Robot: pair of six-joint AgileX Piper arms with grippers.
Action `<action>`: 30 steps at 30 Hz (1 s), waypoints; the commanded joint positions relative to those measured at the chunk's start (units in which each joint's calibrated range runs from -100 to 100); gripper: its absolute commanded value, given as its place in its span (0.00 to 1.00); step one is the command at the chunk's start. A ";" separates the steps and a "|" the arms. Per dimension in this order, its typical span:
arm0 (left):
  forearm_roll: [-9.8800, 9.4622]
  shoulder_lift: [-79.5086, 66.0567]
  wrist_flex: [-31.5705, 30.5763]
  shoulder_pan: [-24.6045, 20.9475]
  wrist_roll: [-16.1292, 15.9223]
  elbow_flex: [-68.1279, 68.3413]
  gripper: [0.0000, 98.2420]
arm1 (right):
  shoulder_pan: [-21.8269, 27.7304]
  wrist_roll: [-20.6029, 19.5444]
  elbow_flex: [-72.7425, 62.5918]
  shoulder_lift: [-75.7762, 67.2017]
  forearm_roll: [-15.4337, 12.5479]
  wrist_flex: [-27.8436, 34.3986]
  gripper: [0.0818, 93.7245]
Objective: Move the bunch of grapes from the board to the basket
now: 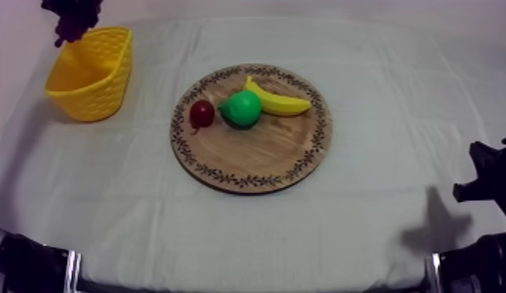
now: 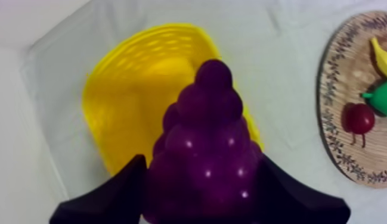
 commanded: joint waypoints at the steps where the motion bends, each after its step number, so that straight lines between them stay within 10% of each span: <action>1: 0.08 -0.06 0.09 -1.16 0.21 -0.10 0.47 | 0.02 0.01 -0.04 0.00 -0.02 0.00 0.00; 30: 3.09 14.15 -5.25 -4.97 2.63 0.40 0.47 | 0.02 0.01 -0.04 0.00 -0.02 0.00 0.00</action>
